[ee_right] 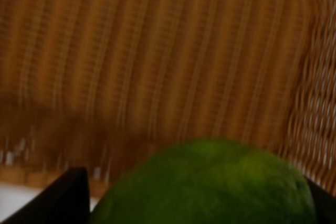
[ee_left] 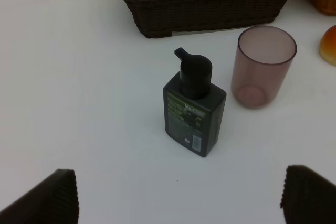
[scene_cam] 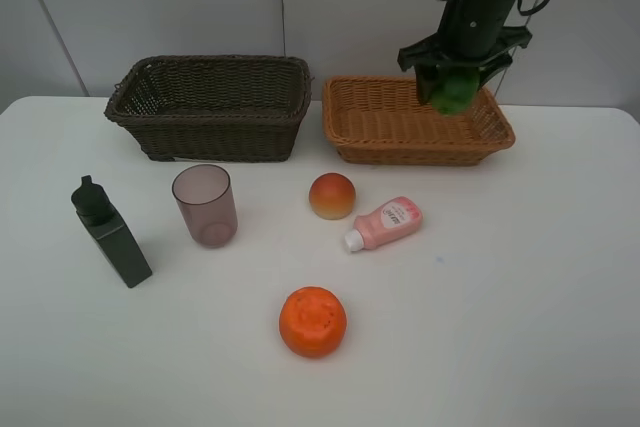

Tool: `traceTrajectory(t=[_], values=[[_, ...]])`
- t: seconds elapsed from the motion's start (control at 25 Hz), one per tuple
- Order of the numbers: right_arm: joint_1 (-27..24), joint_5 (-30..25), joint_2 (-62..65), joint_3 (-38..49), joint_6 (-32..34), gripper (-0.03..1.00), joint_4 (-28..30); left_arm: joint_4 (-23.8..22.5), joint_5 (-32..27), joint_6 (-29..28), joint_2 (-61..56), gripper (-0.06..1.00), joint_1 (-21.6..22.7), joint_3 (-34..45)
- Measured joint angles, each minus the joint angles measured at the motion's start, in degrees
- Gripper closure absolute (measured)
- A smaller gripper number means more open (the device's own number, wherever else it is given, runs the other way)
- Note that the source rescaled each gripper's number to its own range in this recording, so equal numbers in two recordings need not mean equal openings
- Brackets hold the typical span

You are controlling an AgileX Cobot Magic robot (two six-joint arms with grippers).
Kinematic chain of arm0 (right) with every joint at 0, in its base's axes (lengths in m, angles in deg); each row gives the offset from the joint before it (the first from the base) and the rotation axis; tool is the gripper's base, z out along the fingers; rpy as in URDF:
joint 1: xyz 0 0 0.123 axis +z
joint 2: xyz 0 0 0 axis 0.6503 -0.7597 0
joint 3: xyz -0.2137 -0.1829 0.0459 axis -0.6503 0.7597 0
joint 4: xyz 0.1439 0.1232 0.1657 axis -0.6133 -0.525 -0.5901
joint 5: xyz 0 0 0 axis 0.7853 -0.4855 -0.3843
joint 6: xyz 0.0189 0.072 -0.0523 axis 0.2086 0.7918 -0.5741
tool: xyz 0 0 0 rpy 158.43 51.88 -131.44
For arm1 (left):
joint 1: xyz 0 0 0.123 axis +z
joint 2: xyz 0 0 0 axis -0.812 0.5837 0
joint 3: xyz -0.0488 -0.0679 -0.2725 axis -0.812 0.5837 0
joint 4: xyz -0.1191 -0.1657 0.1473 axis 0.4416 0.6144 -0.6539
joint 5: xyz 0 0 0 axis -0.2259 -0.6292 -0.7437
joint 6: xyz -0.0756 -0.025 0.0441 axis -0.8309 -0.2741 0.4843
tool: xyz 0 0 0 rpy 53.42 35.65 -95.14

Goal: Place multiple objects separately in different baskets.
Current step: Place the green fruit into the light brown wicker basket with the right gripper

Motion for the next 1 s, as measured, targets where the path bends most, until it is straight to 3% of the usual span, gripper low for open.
traceTrajectory(t=[0.36,0.72,0.88,1.0], values=[[0.0,12.7,-8.6,-3.5,0.0,0.58,0.6,0.0,0.0,0.0,0.0,-0.05,0.0,0.0],[0.0,16.4,-12.1,-3.5,3.5,0.56,1.2,0.0,0.0,0.0,0.0,-0.05,0.0,0.0],[0.0,16.7,-12.2,-3.5,3.7,0.15,1.5,0.0,0.0,0.0,0.0,-0.05,0.0,0.0],[0.0,16.5,-12.2,-3.5,3.9,0.02,1.5,0.0,0.0,0.0,0.0,-0.05,0.0,0.0]])
